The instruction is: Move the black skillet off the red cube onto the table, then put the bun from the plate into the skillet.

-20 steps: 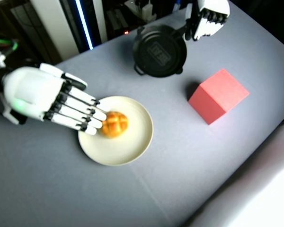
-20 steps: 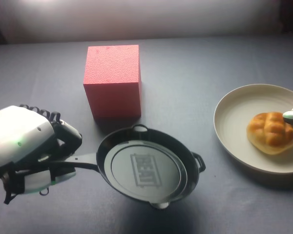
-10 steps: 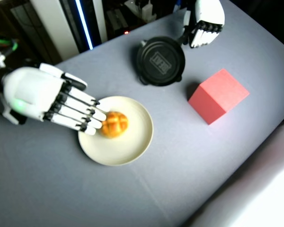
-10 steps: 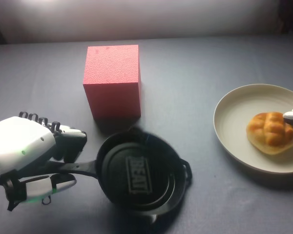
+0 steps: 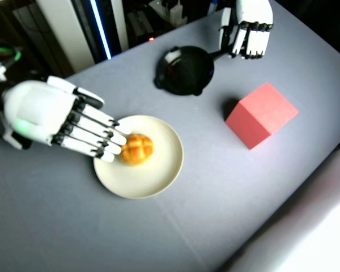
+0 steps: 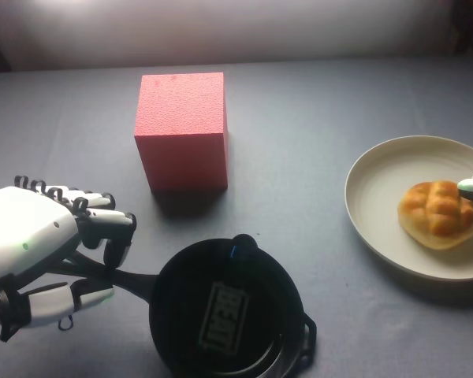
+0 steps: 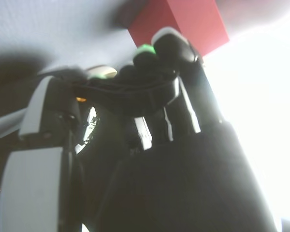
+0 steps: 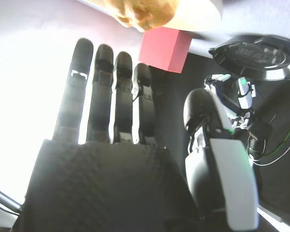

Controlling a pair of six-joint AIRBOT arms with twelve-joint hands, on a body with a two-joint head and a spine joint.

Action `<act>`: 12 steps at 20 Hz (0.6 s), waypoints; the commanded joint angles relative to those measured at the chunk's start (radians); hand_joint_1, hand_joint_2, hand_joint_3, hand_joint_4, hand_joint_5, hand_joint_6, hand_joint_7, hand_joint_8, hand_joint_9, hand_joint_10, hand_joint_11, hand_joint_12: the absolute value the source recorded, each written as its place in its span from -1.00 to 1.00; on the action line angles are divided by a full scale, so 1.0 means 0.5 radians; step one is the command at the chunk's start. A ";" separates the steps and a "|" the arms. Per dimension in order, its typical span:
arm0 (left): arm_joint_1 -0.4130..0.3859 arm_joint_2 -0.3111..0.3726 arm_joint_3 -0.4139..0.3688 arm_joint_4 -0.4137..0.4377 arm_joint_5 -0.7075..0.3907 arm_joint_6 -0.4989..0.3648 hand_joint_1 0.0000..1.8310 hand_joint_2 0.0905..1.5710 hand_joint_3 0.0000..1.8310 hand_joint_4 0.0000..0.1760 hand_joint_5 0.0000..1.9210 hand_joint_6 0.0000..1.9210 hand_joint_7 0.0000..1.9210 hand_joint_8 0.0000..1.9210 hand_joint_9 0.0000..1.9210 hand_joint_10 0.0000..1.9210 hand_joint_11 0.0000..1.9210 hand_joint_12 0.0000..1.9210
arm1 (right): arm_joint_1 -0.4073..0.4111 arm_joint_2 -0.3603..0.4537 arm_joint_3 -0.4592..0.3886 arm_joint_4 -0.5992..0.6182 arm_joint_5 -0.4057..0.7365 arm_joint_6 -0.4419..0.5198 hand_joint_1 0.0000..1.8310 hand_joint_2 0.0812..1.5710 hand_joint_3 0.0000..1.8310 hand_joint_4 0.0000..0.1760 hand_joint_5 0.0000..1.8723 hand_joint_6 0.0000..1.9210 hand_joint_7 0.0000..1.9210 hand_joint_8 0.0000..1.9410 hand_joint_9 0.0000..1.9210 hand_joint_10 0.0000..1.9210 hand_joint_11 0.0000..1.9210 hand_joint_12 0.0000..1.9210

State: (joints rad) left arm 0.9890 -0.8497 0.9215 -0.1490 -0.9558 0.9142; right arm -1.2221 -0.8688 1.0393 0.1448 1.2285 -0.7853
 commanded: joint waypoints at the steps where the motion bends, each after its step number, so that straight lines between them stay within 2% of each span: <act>1: -0.007 0.022 -0.001 0.001 -0.223 -0.002 0.00 0.58 -1.00 0.24 -0.28 0.50 -0.54 0.85 -0.48 0.94 -0.47 1.00 | 0.002 0.000 0.004 0.034 0.234 0.009 -0.64 0.72 -1.00 -1.00 -0.56 -1.00 -0.52 -0.99 -0.51 -0.99 -0.73 -0.35; 2: -0.006 0.023 -0.001 -0.001 -0.224 -0.002 0.00 0.58 -1.00 0.24 -0.28 0.50 -0.54 0.85 -0.48 0.94 -0.47 1.00 | 0.001 0.000 0.003 0.034 0.234 0.009 -0.64 0.72 -1.00 -1.00 -0.56 -1.00 -0.52 -0.99 -0.51 -0.99 -0.73 -0.35; 3: -0.002 0.023 -0.002 -0.005 -0.226 -0.002 -0.02 0.59 -1.00 0.47 -0.30 0.52 -0.56 0.83 -0.51 0.93 -0.47 1.00 | 0.001 0.000 0.003 0.034 0.234 0.009 -0.64 0.71 -1.00 -1.00 -0.56 -1.00 -0.53 -1.00 -0.51 -1.00 -0.73 -0.35; 4: 0.002 0.023 -0.004 -0.008 -0.228 -0.002 0.00 0.58 -1.00 0.14 -0.29 0.50 -0.62 0.78 -0.59 0.89 -0.57 1.00 | 0.001 0.000 0.003 0.034 0.234 0.009 -0.64 0.71 -1.00 -1.00 -0.55 -1.00 -0.53 -1.00 -0.53 -1.00 -0.75 -0.36; 5: 0.006 0.024 -0.005 -0.011 -0.229 -0.002 0.00 0.58 -1.00 0.14 -0.29 0.50 -0.62 0.78 -0.59 0.89 -0.57 1.00 | 0.001 0.000 0.003 0.034 0.234 0.009 -0.64 0.71 -1.00 -1.00 -0.55 -1.00 -0.53 -1.00 -0.53 -1.00 -0.75 -0.36; 6: 0.009 0.025 -0.007 -0.013 -0.229 -0.001 -0.01 0.55 -1.00 0.84 -0.25 0.44 -0.65 0.48 -0.66 0.51 -0.78 0.73 | 0.001 0.000 0.003 0.034 0.234 0.009 -0.62 0.71 -1.00 -1.00 -0.55 -1.00 -0.53 -1.00 -0.53 -0.99 -0.75 -0.36; 7: 0.011 0.027 -0.008 -0.016 -0.228 0.001 -0.02 0.39 -1.00 -0.58 -0.48 -0.03 -0.66 0.26 -0.70 0.30 -0.91 0.62 | 0.001 0.000 0.003 0.034 0.234 0.009 -0.63 0.71 -1.00 -1.00 -0.55 -1.00 -0.54 -1.00 -0.53 -1.00 -0.75 -0.35; 8: 0.012 0.028 -0.011 -0.029 -0.231 0.017 -0.04 0.35 -1.00 -0.84 -0.48 -0.29 -0.66 0.13 -0.70 0.17 -0.94 0.53 | 0.000 0.000 0.003 0.034 0.234 0.009 -0.67 0.69 -1.00 -0.99 -0.55 -1.00 -0.53 -1.00 -0.52 -0.99 -0.74 -0.35; 9: 0.011 0.028 -0.013 -0.046 -0.233 0.041 -0.04 0.35 -1.00 -0.84 -0.48 -0.29 -0.66 0.13 -0.70 0.17 -0.94 0.53 | 0.000 0.000 0.003 0.034 0.234 0.009 -0.67 0.69 -1.00 -0.99 -0.55 -1.00 -0.53 -1.00 -0.52 -0.99 -0.74 -0.35; 10: 0.008 0.025 -0.012 -0.064 -0.241 0.058 -0.03 0.33 -1.00 -1.00 -0.44 -0.46 -0.62 0.00 -0.67 0.08 -0.90 0.45 | 0.000 0.000 0.003 0.034 0.232 0.009 -0.66 0.70 -1.00 -1.00 -0.55 -1.00 -0.54 -1.00 -0.53 -1.00 -0.74 -0.35; 12: -0.001 0.009 -0.009 -0.099 -0.259 0.097 0.01 0.33 -1.00 -1.00 -0.40 -0.61 -0.57 -0.18 -0.64 -0.10 -0.85 0.29 | 0.000 0.000 0.003 0.034 0.230 0.009 -0.64 0.71 -1.00 -1.00 -0.54 -1.00 -0.51 -1.00 -0.51 -1.00 -0.71 -0.38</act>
State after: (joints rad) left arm 0.9981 -0.8452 0.9142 -0.1978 -0.9672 0.9588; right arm -1.2221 -0.8688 1.0393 0.1452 1.2282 -0.7853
